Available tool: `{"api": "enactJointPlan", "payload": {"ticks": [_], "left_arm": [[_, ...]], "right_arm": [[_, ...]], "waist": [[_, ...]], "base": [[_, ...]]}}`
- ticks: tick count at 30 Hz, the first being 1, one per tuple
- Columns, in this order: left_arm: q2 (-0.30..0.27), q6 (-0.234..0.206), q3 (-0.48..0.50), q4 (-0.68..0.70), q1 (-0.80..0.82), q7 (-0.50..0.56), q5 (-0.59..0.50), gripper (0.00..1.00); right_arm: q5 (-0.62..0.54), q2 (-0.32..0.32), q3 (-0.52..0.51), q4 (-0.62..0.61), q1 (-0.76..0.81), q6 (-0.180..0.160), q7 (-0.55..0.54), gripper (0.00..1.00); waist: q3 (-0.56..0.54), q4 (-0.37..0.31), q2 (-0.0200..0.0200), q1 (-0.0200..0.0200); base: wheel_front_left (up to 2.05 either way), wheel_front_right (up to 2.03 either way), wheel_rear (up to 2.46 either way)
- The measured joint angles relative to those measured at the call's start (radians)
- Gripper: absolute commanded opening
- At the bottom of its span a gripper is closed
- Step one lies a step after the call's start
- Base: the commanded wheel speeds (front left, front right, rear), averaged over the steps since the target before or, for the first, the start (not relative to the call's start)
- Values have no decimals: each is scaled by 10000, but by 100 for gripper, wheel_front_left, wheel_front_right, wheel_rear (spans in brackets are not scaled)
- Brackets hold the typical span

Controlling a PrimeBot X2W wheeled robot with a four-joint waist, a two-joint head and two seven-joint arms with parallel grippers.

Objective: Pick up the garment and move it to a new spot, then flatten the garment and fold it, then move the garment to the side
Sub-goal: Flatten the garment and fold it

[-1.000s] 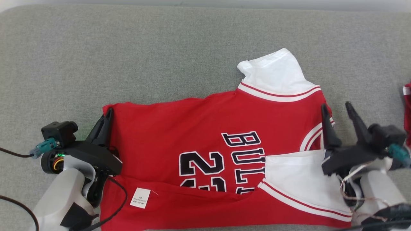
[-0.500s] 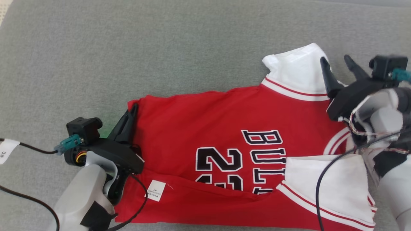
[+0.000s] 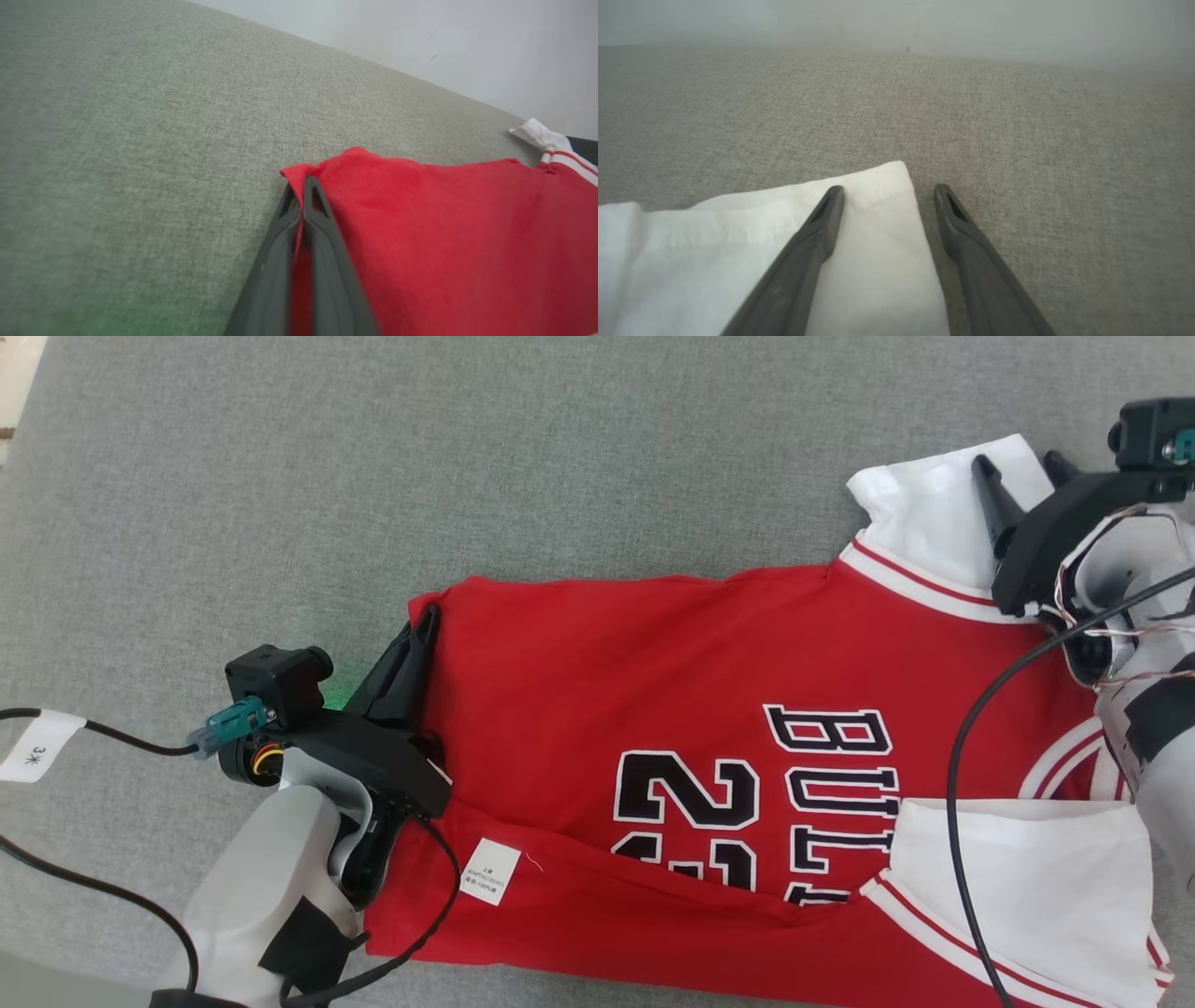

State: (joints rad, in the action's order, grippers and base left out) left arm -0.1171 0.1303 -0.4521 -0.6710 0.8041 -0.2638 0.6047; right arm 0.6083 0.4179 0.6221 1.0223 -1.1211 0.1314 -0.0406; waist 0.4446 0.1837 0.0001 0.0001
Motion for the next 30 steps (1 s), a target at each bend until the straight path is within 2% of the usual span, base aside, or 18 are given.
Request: {"api": "enactJointPlan", "payload": {"ticks": [1, 2, 3, 4, 14, 23, 30], "left_arm": [[6, 0, -6, 8, 4, 0, 0, 0], [12, 0, -6, 12, 9, 0, 0, 0], [12, 0, -12, 12, 14, 0, 0, 0], [12, 0, -12, 10, 22, 0, 0, 0], [-140, 0, 284, -81, -72, 0, -102, 0], [-387, 0, 828, 105, -792, 0, -291, 0], [-631, 0, 1070, 426, -1108, 2, -376, 0]], "right_arm": [[21, 0, 65, 63, -95, 0, 0, 77], [100, -4, 98, 138, -175, 0, 15, 42], [109, 2, 173, 207, -230, 0, 48, 32], [109, 8, 267, 251, -281, 0, 123, 0], [924, 127, 911, -167, -192, 0, 1430, 0], [2314, 947, 1728, -1893, 1199, 0, 2533, 0], [2978, 1427, 2155, -3544, 2593, 0, 2922, 0]], "waist": [[34, 26, -1, 0], [59, 45, 0, 0], [78, 53, 0, -1], [89, 49, -1, -1], [-176, -264, 0, 0], [-861, -565, -1, -1], [-1348, -899, -2, -2]], "base": [[0, 0, 0], [0, 0, 0], [0, 0, 0], [0, 0, 0], [0, 0, 0], [0, 0, 0], [0, 0, 0]]}}
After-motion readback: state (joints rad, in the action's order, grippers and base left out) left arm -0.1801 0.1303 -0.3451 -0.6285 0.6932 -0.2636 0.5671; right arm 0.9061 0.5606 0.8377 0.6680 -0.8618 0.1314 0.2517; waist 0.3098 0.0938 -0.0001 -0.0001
